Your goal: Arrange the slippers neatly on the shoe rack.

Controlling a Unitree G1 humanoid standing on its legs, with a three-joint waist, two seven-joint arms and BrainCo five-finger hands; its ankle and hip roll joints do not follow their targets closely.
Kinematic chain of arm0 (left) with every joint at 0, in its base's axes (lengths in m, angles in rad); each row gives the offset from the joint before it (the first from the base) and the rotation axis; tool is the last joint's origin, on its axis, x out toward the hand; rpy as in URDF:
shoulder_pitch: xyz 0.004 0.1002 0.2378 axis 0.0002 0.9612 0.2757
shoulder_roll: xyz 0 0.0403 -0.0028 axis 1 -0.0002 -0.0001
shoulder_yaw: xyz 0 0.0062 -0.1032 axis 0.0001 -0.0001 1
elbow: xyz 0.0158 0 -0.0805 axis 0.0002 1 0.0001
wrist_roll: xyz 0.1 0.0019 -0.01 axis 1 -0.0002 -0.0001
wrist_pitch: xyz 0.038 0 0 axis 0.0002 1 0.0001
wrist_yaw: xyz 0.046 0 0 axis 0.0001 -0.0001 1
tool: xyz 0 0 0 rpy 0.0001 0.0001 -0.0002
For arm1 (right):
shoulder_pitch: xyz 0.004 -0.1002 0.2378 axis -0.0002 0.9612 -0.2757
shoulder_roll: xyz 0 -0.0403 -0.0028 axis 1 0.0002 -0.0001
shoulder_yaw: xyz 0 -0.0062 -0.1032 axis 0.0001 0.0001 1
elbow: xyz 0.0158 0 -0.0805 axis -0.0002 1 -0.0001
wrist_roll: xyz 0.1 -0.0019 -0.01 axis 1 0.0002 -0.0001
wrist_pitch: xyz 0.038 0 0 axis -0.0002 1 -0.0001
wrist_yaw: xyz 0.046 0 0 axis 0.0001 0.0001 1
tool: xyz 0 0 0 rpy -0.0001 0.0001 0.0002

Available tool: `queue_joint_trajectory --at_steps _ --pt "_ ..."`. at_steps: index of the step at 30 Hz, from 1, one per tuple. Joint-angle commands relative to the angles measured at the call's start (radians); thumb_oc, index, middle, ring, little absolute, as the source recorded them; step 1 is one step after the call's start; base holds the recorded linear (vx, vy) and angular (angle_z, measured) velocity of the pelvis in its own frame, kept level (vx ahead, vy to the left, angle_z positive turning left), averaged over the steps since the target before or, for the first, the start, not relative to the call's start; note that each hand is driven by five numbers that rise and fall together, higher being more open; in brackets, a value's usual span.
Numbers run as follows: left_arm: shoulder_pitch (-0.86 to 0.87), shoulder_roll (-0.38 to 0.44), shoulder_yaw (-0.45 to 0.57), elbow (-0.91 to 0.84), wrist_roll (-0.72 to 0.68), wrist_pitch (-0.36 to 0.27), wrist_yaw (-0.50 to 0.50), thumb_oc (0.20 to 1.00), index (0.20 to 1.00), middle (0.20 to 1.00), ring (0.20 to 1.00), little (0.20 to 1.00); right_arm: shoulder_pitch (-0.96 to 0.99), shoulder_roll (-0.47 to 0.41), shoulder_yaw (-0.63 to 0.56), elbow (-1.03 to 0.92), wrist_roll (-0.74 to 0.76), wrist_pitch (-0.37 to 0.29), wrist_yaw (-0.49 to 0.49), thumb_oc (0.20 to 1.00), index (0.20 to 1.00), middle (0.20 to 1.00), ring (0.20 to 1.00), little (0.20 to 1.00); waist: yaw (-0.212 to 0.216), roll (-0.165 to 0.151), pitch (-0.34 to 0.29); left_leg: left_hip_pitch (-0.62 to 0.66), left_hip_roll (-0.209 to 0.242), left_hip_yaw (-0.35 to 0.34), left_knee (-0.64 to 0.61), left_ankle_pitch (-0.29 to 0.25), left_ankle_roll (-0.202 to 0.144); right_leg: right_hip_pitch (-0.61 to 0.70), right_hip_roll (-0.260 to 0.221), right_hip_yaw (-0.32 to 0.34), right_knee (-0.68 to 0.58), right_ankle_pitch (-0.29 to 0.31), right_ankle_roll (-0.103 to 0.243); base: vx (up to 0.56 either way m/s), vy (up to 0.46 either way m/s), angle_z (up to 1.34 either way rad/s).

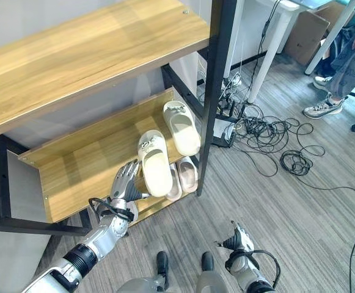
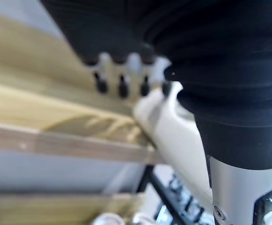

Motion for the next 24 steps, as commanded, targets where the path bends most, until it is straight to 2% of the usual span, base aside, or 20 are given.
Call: queue_joint_trajectory --at_steps 1,13,24 --pt "-0.079 -0.052 0.010 0.072 -0.026 -0.019 0.025 1.000 1.000 1.000 1.000 1.000 -0.020 -0.004 0.025 0.011 0.033 -0.012 -0.033 1.000 1.000 1.000 1.000 1.000 0.011 -0.023 -0.014 -0.016 -0.031 -0.083 0.008 -0.060 -0.019 -0.064 -0.008 0.049 0.109 -0.022 0.057 0.00 0.000 0.00" --pt "-0.088 -0.089 -0.002 0.101 -0.093 -0.033 0.022 1.000 1.000 1.000 1.000 1.000 -0.031 0.003 0.042 0.023 0.059 -0.013 -0.025 1.000 1.000 1.000 1.000 1.000 0.010 -0.022 -0.011 -0.016 -0.027 -0.085 0.008 -0.056 -0.023 -0.068 -0.002 0.047 0.116 -0.029 0.052 0.00 0.000 0.00" --pt "-0.111 -0.098 -0.031 0.087 -0.099 -0.052 0.011 1.000 1.000 1.000 1.000 1.000 -0.036 0.005 0.044 0.053 0.083 -0.024 -0.021 1.000 1.000 1.000 1.000 1.000 0.006 -0.015 -0.012 -0.014 -0.024 -0.088 0.006 -0.055 -0.025 -0.070 0.002 0.049 0.120 -0.033 0.049 0.00 -0.003 0.00"
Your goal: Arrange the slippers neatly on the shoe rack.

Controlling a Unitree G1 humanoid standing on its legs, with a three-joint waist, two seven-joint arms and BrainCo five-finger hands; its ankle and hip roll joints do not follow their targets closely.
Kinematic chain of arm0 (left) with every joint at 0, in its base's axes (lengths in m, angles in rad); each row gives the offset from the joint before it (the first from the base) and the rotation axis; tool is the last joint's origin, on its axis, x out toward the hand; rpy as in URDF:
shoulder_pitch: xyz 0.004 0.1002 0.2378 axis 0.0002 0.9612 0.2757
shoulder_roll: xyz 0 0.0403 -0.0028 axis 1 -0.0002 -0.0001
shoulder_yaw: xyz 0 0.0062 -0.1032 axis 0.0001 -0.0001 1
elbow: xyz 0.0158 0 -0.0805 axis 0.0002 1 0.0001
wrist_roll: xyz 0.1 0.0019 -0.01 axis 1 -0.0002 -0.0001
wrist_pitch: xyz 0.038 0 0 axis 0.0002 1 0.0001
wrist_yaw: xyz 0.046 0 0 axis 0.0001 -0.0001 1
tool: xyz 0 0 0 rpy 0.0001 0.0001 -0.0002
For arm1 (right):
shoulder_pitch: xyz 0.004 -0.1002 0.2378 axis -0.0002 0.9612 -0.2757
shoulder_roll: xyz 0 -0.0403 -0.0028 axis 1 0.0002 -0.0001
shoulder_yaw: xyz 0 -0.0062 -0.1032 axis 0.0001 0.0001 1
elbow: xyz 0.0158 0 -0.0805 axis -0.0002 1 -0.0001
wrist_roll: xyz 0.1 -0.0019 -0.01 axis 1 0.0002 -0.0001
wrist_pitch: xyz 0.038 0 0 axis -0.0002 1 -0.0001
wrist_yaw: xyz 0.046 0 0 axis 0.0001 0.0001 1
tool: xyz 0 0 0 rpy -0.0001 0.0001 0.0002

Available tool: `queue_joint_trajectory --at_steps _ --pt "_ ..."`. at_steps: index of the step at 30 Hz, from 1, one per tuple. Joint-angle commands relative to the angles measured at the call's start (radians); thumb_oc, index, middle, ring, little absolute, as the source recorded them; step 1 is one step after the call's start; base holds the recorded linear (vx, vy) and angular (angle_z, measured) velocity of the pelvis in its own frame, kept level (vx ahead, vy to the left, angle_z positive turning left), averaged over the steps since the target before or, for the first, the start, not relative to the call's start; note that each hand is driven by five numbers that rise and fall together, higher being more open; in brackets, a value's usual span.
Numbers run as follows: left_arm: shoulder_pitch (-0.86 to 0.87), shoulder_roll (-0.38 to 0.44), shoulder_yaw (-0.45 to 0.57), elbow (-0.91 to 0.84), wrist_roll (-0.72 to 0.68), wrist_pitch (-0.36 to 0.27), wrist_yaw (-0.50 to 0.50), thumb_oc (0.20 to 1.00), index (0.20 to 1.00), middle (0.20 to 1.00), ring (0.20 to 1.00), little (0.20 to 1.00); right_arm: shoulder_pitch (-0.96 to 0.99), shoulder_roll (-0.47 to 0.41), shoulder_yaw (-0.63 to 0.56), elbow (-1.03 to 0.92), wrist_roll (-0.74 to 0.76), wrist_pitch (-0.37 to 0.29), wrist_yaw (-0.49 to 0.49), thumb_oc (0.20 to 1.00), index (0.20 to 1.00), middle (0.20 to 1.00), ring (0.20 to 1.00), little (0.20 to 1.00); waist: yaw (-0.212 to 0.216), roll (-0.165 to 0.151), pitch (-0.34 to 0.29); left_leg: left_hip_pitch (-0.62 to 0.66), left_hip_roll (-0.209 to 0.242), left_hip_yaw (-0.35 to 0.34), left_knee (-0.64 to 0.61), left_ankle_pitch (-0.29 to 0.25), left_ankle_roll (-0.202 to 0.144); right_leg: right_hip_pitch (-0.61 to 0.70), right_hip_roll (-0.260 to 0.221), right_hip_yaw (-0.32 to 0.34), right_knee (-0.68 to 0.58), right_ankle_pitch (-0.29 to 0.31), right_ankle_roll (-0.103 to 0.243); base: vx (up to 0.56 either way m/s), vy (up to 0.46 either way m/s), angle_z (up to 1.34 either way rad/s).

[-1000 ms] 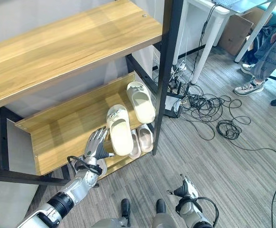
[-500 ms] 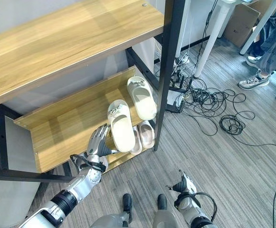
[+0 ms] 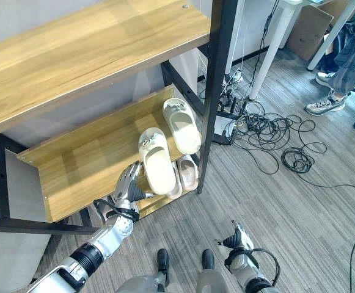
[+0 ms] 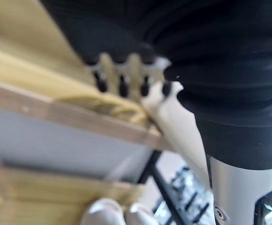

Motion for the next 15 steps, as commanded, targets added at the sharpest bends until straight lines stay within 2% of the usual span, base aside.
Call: queue_joint_trajectory --at_steps 1,15 --pt "-0.096 -0.055 -0.032 0.042 0.003 -0.048 -0.003 1.000 1.000 1.000 1.000 1.000 -0.012 -0.001 0.025 0.015 0.035 -0.023 -0.022 1.000 1.000 1.000 1.000 1.000 0.010 -0.013 -0.019 -0.010 -0.024 -0.087 0.006 -0.055 -0.025 -0.074 0.001 0.050 0.121 -0.033 0.048 0.00 0.000 0.00" --pt "-0.153 -0.079 -0.066 0.057 0.006 -0.055 -0.007 1.000 1.000 1.000 1.000 1.000 -0.025 0.006 0.037 0.033 0.049 -0.035 -0.020 1.000 1.000 1.000 1.000 1.000 0.000 -0.009 -0.014 -0.013 -0.029 -0.083 0.003 -0.057 -0.023 -0.087 0.001 0.054 0.134 -0.034 0.050 0.00 0.000 0.00"
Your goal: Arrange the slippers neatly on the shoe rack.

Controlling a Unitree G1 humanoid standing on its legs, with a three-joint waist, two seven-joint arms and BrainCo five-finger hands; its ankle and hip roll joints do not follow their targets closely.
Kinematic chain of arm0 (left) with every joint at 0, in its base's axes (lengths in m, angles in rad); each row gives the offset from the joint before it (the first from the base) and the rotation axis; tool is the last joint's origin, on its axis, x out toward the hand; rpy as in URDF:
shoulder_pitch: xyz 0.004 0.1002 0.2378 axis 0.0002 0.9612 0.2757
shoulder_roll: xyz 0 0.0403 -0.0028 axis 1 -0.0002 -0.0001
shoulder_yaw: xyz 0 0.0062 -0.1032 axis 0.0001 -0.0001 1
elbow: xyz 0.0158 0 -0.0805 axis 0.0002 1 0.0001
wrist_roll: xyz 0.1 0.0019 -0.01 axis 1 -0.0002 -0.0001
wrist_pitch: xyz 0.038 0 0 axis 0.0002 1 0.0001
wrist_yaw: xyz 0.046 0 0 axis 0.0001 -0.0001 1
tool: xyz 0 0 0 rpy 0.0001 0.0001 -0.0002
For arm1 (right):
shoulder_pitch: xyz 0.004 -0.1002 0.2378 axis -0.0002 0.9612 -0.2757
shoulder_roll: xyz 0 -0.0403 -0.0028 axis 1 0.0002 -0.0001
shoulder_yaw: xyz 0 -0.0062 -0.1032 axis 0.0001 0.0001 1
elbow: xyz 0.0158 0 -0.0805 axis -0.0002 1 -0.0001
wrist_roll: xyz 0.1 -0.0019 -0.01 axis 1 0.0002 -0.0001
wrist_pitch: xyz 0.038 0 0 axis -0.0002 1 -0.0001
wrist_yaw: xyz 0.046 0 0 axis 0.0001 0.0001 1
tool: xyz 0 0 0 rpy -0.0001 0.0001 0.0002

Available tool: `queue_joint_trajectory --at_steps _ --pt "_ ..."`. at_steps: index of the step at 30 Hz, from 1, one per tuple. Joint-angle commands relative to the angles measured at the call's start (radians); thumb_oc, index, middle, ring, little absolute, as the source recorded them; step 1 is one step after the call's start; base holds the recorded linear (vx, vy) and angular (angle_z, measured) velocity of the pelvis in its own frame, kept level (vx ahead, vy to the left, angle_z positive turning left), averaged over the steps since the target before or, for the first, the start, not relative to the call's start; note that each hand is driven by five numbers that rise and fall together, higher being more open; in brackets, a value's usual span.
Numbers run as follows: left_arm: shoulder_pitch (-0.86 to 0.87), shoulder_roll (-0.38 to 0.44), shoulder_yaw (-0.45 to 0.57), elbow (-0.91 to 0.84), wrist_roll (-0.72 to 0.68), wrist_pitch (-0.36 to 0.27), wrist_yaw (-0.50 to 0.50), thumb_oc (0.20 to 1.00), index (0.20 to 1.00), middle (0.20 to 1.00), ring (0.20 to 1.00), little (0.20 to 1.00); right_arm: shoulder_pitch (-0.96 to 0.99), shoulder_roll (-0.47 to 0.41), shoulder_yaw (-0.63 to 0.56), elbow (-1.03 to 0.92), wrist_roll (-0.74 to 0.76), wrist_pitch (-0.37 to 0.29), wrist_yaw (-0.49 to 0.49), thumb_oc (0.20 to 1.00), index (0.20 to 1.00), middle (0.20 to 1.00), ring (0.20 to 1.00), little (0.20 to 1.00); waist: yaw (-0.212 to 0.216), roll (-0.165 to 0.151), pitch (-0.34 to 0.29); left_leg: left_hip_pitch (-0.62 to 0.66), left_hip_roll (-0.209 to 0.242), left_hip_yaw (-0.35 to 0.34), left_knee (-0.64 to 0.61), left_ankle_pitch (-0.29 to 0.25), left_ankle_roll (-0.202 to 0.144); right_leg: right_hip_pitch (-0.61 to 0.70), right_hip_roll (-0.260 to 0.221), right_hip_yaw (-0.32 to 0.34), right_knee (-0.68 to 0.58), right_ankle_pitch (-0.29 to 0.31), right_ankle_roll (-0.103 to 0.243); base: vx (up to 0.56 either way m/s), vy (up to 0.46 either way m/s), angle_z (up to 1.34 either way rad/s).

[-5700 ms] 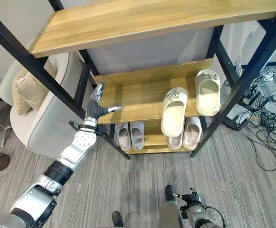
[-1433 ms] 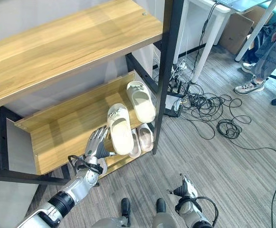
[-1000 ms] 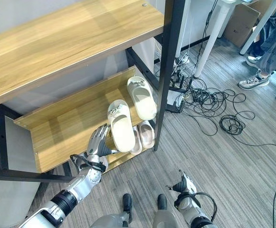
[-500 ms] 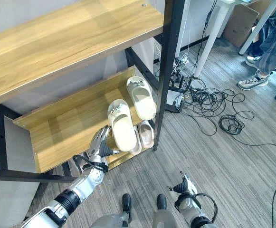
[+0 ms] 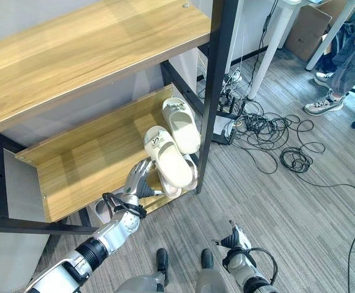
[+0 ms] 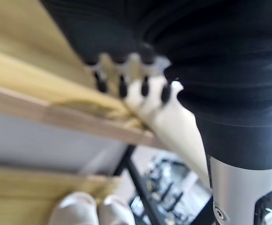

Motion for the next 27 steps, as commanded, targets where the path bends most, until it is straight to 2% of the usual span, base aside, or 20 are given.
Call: queue_joint_trajectory --at_steps 1,5,7,8,18,21,27 --pt "-0.109 -0.069 0.005 0.074 0.021 -0.028 0.025 1.000 1.000 1.000 1.000 1.000 -0.014 0.000 0.020 0.015 0.026 -0.026 -0.020 1.000 1.000 1.000 1.000 1.000 0.002 -0.002 -0.017 -0.014 -0.029 -0.083 0.003 -0.056 -0.023 -0.086 0.001 0.054 0.130 -0.033 0.051 0.00 0.000 0.00" --pt "-0.102 -0.055 0.018 0.100 0.040 -0.015 0.032 1.000 1.000 1.000 1.000 1.000 -0.012 0.000 0.015 0.031 0.029 -0.028 -0.017 1.000 1.000 1.000 1.000 1.000 0.005 -0.001 -0.025 -0.012 -0.029 -0.082 0.002 -0.059 -0.022 -0.080 0.000 0.053 0.123 -0.031 0.053 0.01 0.000 0.00" --pt "-0.075 -0.020 0.050 0.097 0.066 0.005 0.047 1.000 1.000 1.000 1.000 1.000 0.004 0.001 0.008 0.038 0.021 -0.029 -0.010 1.000 1.000 1.000 1.000 1.000 0.009 -0.001 -0.037 -0.004 -0.030 -0.082 0.002 -0.063 -0.022 -0.069 0.000 0.052 0.116 -0.030 0.054 0.05 0.000 0.00" --pt "-0.060 0.010 0.084 0.074 0.073 0.012 0.052 1.000 1.000 1.000 1.000 1.000 0.018 0.000 0.005 0.040 0.008 -0.026 -0.007 1.000 1.000 1.000 1.000 1.000 0.010 0.001 -0.046 0.002 -0.029 -0.082 0.002 -0.065 -0.023 -0.058 -0.001 0.048 0.111 -0.031 0.055 0.05 0.004 0.02" --pt "0.010 0.117 0.208 -0.036 0.111 0.039 0.070 1.000 1.000 1.000 1.000 1.000 0.044 -0.020 -0.032 0.042 -0.043 -0.006 0.003 1.000 1.000 1.000 1.000 1.000 0.025 0.000 -0.081 0.023 -0.030 -0.093 0.002 -0.071 -0.028 -0.010 -0.004 0.027 0.081 -0.030 0.058 0.03 0.005 0.05" --pt "0.026 0.131 0.234 -0.074 0.095 0.025 0.055 1.000 1.000 1.000 1.000 1.000 0.055 -0.003 -0.027 0.055 -0.041 -0.004 0.023 1.000 1.000 1.000 1.000 1.000 0.029 -0.003 -0.087 0.028 -0.030 -0.094 0.002 -0.072 -0.029 0.002 -0.005 0.022 0.069 -0.028 0.058 0.01 0.003 0.10" --pt "0.163 0.146 0.257 -0.193 0.022 -0.072 -0.027 1.000 1.000 1.000 1.000 1.000 0.060 0.028 -0.013 0.073 -0.036 -0.008 0.060 1.000 1.000 1.000 1.000 1.000 0.059 -0.015 -0.100 0.036 -0.028 -0.098 0.002 -0.070 -0.033 0.033 -0.006 0.007 0.036 -0.016 0.056 0.00 -0.004 0.02"
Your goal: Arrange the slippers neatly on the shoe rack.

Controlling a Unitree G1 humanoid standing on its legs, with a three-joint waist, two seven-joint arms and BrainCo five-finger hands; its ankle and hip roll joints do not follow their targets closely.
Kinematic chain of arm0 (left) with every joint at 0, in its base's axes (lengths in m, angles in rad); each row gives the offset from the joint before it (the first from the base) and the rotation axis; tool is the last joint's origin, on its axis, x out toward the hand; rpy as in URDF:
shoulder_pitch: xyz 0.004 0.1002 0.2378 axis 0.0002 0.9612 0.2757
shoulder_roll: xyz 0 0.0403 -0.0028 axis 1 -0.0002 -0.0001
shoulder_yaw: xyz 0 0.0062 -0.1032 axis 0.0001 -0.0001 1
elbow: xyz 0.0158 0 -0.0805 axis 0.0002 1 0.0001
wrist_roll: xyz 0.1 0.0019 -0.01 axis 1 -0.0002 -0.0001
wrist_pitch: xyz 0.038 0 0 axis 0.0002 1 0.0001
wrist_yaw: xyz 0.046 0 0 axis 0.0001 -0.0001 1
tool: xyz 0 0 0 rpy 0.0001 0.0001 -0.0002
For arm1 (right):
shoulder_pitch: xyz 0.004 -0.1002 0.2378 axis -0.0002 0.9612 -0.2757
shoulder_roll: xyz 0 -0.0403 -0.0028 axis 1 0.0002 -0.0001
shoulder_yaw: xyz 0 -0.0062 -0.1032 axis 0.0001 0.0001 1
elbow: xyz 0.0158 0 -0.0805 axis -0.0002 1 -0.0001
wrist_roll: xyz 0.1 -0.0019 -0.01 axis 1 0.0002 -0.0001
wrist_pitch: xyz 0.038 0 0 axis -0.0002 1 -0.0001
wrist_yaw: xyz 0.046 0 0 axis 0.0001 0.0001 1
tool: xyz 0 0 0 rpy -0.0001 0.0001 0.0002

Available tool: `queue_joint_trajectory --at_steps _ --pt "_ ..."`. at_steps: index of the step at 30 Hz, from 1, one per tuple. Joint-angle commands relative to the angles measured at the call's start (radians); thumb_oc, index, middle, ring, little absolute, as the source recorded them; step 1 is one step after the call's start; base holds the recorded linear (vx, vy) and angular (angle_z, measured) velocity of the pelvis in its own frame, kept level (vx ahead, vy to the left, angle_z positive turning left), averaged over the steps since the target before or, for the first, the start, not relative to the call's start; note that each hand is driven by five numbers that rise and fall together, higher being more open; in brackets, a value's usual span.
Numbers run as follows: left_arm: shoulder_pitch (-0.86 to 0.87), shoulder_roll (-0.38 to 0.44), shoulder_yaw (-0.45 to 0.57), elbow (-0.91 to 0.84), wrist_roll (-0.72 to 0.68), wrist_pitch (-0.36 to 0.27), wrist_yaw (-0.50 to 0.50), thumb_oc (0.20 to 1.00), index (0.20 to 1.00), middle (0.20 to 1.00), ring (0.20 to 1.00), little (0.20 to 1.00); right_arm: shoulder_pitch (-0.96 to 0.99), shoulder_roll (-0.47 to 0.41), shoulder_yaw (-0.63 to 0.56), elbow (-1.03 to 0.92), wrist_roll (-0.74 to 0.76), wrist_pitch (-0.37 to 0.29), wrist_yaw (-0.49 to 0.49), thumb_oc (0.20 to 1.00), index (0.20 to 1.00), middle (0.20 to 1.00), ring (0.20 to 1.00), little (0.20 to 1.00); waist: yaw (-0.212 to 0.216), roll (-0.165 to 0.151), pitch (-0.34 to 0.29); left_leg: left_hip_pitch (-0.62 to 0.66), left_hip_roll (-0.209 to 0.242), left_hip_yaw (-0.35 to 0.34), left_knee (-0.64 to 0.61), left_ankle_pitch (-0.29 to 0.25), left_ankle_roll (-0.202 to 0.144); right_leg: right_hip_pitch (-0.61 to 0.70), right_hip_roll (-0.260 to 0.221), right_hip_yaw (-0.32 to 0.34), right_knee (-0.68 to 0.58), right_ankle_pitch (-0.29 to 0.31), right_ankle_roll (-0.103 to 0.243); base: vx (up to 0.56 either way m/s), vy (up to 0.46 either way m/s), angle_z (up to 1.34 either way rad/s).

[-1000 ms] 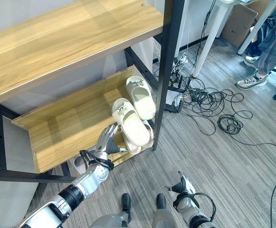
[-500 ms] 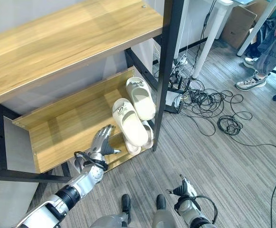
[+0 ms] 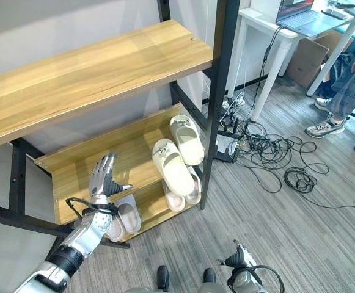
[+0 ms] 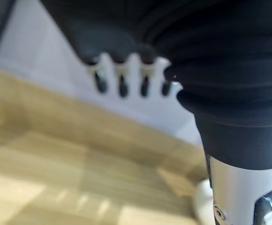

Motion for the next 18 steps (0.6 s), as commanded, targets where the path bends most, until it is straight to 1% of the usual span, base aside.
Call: queue_joint_trajectory --at_steps 1,2,3,4,5,6,7,12,14,15,17,18 --pt "-0.023 0.008 0.009 0.015 -0.054 -0.088 -0.038 1.000 1.000 1.000 1.000 1.000 -0.033 0.030 0.036 -0.001 -0.008 -0.019 0.019 1.000 1.000 1.000 1.000 1.000 0.036 -0.026 -0.008 0.005 -0.028 -0.068 0.003 -0.073 -0.032 -0.032 -0.008 0.038 0.070 -0.024 0.061 0.00 0.000 0.00" --pt "-0.008 0.005 0.003 0.009 -0.072 -0.096 -0.053 1.000 1.000 1.000 1.000 1.000 -0.038 0.031 0.045 -0.007 -0.013 -0.019 0.023 1.000 1.000 1.000 1.000 1.000 0.041 -0.029 -0.009 0.007 -0.028 -0.069 0.003 -0.072 -0.032 -0.027 -0.007 0.037 0.065 -0.023 0.060 0.00 -0.031 0.03" --pt "0.016 -0.001 -0.024 0.003 -0.097 -0.119 -0.099 1.000 1.000 1.000 1.000 1.000 -0.042 0.032 0.056 -0.015 -0.018 -0.022 0.027 1.000 1.000 1.000 1.000 1.000 0.049 -0.032 -0.011 0.011 -0.027 -0.071 0.003 -0.071 -0.033 -0.016 -0.005 0.032 0.051 -0.020 0.059 -0.01 -0.028 0.05" --pt "0.021 0.012 -0.059 -0.015 -0.073 -0.135 -0.129 1.000 1.000 1.000 1.000 1.000 -0.037 0.032 0.060 -0.016 -0.025 -0.027 0.035 1.000 1.000 1.000 1.000 1.000 0.051 -0.034 -0.013 0.012 -0.024 -0.071 0.003 -0.071 -0.035 -0.008 -0.002 0.029 0.039 -0.018 0.060 -0.05 -0.024 0.09" --pt "0.022 0.021 -0.073 -0.019 -0.057 -0.138 -0.137 1.000 1.000 1.000 1.000 1.000 -0.037 0.032 0.062 -0.013 -0.027 -0.028 0.035 1.000 1.000 1.000 1.000 1.000 0.053 -0.035 -0.013 0.006 -0.022 -0.070 0.003 -0.062 -0.036 -0.011 0.000 0.029 0.035 -0.009 0.060 -0.02 -0.017 0.09" --pt "0.026 0.031 -0.085 -0.021 -0.040 -0.142 -0.144 1.000 1.000 1.000 1.000 1.000 -0.038 0.032 0.065 -0.011 -0.030 -0.031 0.035 1.000 1.000 1.000 1.000 1.000 0.055 -0.036 -0.015 0.012 -0.021 -0.070 0.003 -0.071 -0.037 -0.005 0.000 0.028 0.031 -0.015 0.061 -0.06 -0.013 0.07" --pt "0.031 0.040 -0.091 -0.024 -0.030 -0.144 -0.146 1.000 1.000 1.000 1.000 1.000 -0.038 0.032 0.067 -0.012 -0.034 -0.033 0.035 1.000 1.000 1.000 1.000 1.000 0.056 -0.036 -0.014 0.006 -0.021 -0.070 0.003 -0.062 -0.038 -0.008 0.002 0.029 0.027 -0.005 0.061 0.00 0.000 0.00" --pt "0.068 0.083 -0.078 -0.027 0.002 -0.147 -0.139 1.000 1.000 1.000 1.000 1.000 -0.040 0.040 0.074 -0.008 -0.040 -0.040 0.035 1.000 1.000 1.000 1.000 1.000 0.069 -0.041 -0.018 0.011 -0.016 -0.074 0.003 -0.058 -0.043 0.007 0.005 0.018 0.018 -0.003 0.059 -0.02 -0.008 0.01" --pt "0.101 0.108 -0.068 -0.040 0.009 -0.160 -0.146 1.000 1.000 1.000 1.000 1.000 -0.036 0.045 0.079 -0.007 -0.042 -0.044 0.042 1.000 1.000 1.000 1.000 1.000 0.077 -0.042 -0.021 0.013 -0.015 -0.077 0.003 -0.055 -0.045 0.013 0.006 0.011 0.015 -0.001 0.060 -0.02 -0.020 0.08" --pt "0.126 0.124 -0.061 -0.052 0.010 -0.170 -0.153 1.000 1.000 1.000 1.000 1.000 -0.035 0.048 0.080 -0.006 -0.044 -0.046 0.044 1.000 1.000 1.000 1.000 1.000 0.083 -0.042 -0.024 0.014 -0.016 -0.080 0.003 -0.054 -0.045 0.016 0.005 0.008 0.014 -0.001 0.061 -0.03 -0.025 0.06" --pt "0.234 0.166 -0.017 -0.064 -0.001 -0.191 -0.162 1.000 1.000 1.000 1.000 1.000 -0.036 0.038 0.077 -0.020 -0.065 -0.048 0.035 1.000 1.000 1.000 1.000 1.000 0.104 -0.040 -0.029 0.017 -0.017 -0.091 0.003 -0.048 -0.049 0.026 0.004 -0.013 0.015 -0.002 0.062 -0.03 -0.028 0.06" --pt "0.252 0.171 -0.010 -0.061 -0.004 -0.194 -0.162 1.000 1.000 1.000 1.000 1.000 -0.039 0.032 0.074 -0.024 -0.070 -0.047 0.032 1.000 1.000 1.000 1.000 1.000 0.107 -0.040 -0.030 0.018 -0.016 -0.094 0.003 -0.046 -0.050 0.029 0.003 -0.018 0.016 -0.002 0.061 -0.02 -0.013 0.07"
